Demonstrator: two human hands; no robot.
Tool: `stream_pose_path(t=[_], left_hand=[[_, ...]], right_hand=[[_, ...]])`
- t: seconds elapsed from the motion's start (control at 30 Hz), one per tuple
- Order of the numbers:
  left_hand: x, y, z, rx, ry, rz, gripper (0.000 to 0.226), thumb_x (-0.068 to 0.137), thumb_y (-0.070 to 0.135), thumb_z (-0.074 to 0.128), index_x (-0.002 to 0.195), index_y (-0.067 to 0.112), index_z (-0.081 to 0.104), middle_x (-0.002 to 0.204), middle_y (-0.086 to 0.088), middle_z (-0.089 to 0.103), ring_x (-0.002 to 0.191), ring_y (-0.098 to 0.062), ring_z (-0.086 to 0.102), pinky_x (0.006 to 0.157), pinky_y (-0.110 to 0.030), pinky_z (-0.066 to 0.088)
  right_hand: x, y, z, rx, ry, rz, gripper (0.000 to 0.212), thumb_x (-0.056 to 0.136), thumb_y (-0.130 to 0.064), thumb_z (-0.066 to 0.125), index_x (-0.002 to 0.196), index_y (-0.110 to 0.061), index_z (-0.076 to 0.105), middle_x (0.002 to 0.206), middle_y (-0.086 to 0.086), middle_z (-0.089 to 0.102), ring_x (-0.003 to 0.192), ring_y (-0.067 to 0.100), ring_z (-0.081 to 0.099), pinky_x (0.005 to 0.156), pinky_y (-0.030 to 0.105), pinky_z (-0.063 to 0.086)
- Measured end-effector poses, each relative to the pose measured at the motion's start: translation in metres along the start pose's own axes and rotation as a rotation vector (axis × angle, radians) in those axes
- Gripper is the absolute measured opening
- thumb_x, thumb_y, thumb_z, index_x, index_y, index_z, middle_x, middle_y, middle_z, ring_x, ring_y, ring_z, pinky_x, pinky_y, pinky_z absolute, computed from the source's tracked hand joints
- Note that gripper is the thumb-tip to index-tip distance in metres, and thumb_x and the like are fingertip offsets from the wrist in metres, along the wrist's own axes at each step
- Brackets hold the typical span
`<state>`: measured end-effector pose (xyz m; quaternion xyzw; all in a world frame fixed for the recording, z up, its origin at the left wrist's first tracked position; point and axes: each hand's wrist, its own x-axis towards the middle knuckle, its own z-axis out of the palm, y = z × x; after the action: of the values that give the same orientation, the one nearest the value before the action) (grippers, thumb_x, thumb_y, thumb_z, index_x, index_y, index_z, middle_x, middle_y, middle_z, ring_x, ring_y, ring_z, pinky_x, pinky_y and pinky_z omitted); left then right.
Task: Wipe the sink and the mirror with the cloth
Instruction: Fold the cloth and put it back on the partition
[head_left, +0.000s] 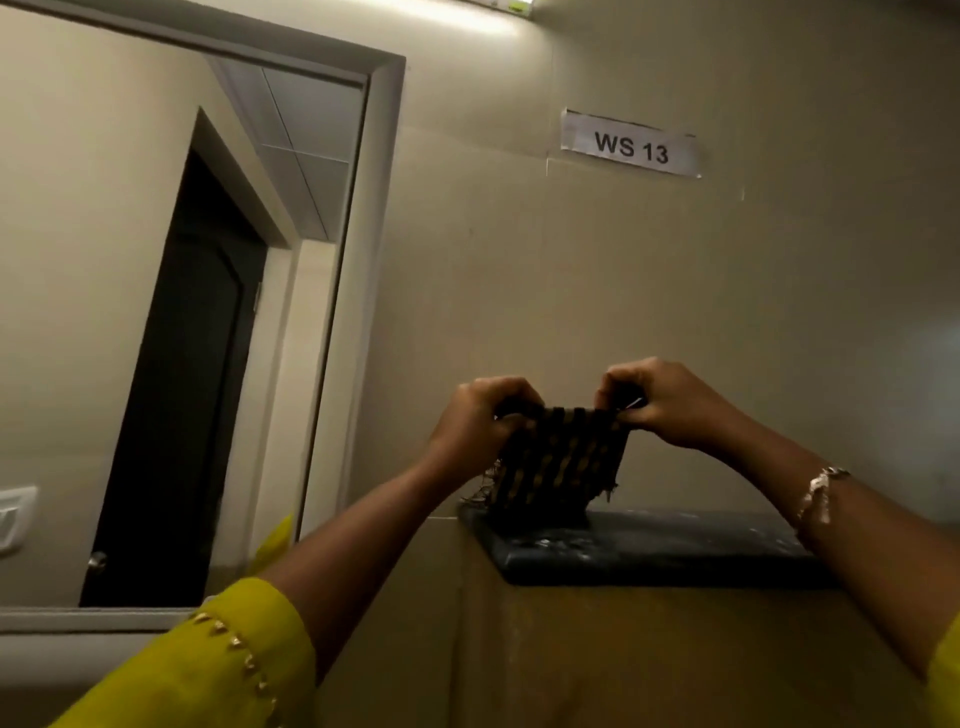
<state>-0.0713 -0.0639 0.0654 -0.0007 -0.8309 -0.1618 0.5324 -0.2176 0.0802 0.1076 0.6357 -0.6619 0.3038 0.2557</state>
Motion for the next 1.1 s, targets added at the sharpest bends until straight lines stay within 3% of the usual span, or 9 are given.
stream_pose_path(t=[0.07, 0.17, 0.53, 0.73, 0.83, 0.97, 1.1], left_hand=[[-0.01, 0.003, 0.0, -0.034, -0.041, 0.017, 0.016, 0.08, -0.004, 0.063, 0.089, 0.009, 0.067, 0.088, -0.003, 0.066, 0.088, -0.021, 0.065, 0.078, -0.034, 0.056], [-0.024, 0.007, 0.0, -0.041, -0.112, 0.093, 0.021, 0.078, -0.005, 0.064, 0.083, 0.015, 0.064, 0.084, -0.002, 0.065, 0.085, -0.023, 0.066, 0.08, -0.042, 0.056], [-0.052, 0.031, -0.01, 0.07, -0.323, 0.125, 0.016, 0.083, -0.001, 0.06, 0.095, 0.008, 0.065, 0.094, -0.001, 0.065, 0.092, -0.013, 0.063, 0.084, -0.031, 0.054], [-0.058, 0.039, -0.012, 0.178, -0.374, 0.132, 0.015, 0.083, 0.003, 0.061, 0.096, 0.008, 0.067, 0.096, -0.007, 0.069, 0.089, -0.015, 0.064, 0.082, -0.036, 0.054], [-0.063, 0.043, -0.013, 0.188, -0.387, 0.106, 0.016, 0.085, 0.004, 0.058, 0.099, 0.007, 0.066, 0.099, -0.009, 0.067, 0.092, -0.017, 0.062, 0.085, -0.037, 0.053], [-0.069, 0.047, -0.016, 0.17, -0.421, 0.058, 0.019, 0.091, 0.016, 0.052, 0.099, 0.004, 0.065, 0.099, -0.012, 0.065, 0.089, -0.022, 0.061, 0.081, -0.041, 0.053], [-0.077, 0.05, -0.014, 0.252, -0.392, 0.095, 0.04, 0.094, 0.035, 0.044, 0.096, 0.001, 0.065, 0.091, -0.013, 0.063, 0.075, -0.025, 0.058, 0.066, -0.046, 0.05]], right_hand=[[-0.014, -0.001, -0.004, 0.052, -0.031, -0.013, 0.035, 0.076, 0.011, 0.063, 0.068, -0.023, 0.06, 0.077, 0.0, 0.066, 0.079, 0.019, 0.066, 0.075, 0.03, 0.055], [-0.031, -0.005, -0.008, 0.09, -0.087, -0.032, 0.03, 0.076, 0.011, 0.064, 0.071, -0.019, 0.063, 0.076, -0.001, 0.066, 0.074, 0.014, 0.066, 0.075, 0.03, 0.058], [-0.071, -0.006, -0.005, 0.223, -0.203, -0.04, 0.019, 0.075, 0.009, 0.066, 0.079, -0.01, 0.068, 0.081, 0.006, 0.069, 0.079, 0.014, 0.069, 0.078, 0.031, 0.058], [-0.08, -0.007, -0.003, 0.235, -0.263, -0.02, 0.022, 0.076, 0.009, 0.066, 0.079, -0.013, 0.069, 0.082, 0.006, 0.07, 0.081, 0.012, 0.069, 0.079, 0.029, 0.058], [-0.083, -0.009, -0.003, 0.222, -0.31, -0.003, 0.027, 0.078, 0.009, 0.063, 0.079, -0.017, 0.07, 0.083, 0.004, 0.07, 0.087, 0.016, 0.068, 0.08, 0.027, 0.056], [-0.091, -0.011, -0.007, 0.179, -0.304, -0.001, 0.038, 0.083, 0.005, 0.059, 0.08, -0.03, 0.073, 0.086, -0.013, 0.071, 0.084, 0.001, 0.066, 0.076, 0.014, 0.052], [-0.104, -0.015, -0.003, 0.125, -0.158, -0.034, 0.041, 0.077, -0.014, 0.049, 0.085, -0.05, 0.066, 0.082, -0.024, 0.069, 0.073, 0.007, 0.067, 0.065, 0.021, 0.05]])
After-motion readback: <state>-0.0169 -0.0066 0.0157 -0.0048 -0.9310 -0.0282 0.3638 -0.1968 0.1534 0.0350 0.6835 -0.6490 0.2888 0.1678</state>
